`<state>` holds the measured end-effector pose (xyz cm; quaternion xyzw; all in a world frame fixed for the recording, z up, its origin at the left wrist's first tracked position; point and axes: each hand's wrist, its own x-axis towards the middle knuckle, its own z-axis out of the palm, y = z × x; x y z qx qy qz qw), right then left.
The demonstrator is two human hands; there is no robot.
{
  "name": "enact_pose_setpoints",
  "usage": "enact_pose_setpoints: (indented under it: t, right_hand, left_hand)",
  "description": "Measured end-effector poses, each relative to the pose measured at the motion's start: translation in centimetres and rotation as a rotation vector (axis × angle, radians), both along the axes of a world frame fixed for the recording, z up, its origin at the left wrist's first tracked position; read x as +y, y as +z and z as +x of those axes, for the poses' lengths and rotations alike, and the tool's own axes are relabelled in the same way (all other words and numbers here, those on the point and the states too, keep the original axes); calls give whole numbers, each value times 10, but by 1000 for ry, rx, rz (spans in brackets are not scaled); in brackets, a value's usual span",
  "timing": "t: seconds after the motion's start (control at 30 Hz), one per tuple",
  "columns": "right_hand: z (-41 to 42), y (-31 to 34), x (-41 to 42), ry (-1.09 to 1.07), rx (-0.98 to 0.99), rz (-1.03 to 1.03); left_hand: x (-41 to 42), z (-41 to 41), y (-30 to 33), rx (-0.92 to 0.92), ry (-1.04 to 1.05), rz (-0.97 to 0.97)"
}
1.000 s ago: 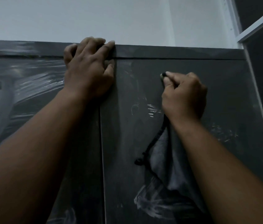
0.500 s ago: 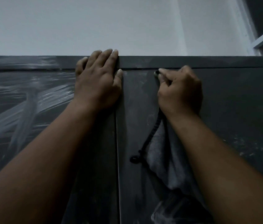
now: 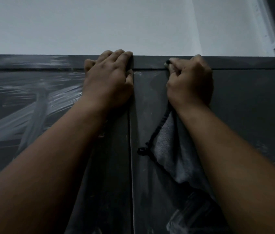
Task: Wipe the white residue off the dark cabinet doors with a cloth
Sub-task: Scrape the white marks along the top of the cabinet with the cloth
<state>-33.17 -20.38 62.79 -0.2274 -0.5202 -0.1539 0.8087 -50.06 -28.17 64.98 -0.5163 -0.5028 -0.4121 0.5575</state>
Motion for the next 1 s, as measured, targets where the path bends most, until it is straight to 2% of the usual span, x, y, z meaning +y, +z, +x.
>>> enact_pose_setpoints:
  t: [0.2,0.3,0.4,0.47,0.57,0.67,0.73,0.8,0.9,1.0]
  right_hand:
    - [-27,-19,-11,-16,-188,68]
    - [-17,-24,-6,-53,-97,55]
    - [-7,-6,-4,-35,61,-20]
    - [-9,8,-6,-19,91,-29]
    - [-25,12,-17,37,-30,19]
    - [-41,-5,-24,42,-239,89]
    - [-40,-19,-21,15,-297,122]
    - [-29,-23,-14,-40,-230,95]
    - [-13,-13,-6,-42,-9,1]
    - [-28,-5,-12,17,-6,-7]
  left_hand:
    - [1,0,-4,-24,-38,-35]
    - [1,-1,-9,-24,-46,-22]
    - [0,-2,-7,-17,-64,-27]
    - [0,-1,-7,-24,-70,-18]
    - [0,0,-6,-27,-73,-1]
    - [-4,-6,-3,-17,-103,-20]
    - [-7,-13,-2,-2,-108,-21]
    - [-10,-20,-3,12,-104,-8]
    - [-12,-28,-5,28,-92,1]
    - [-10,-27,-4,18,-93,9]
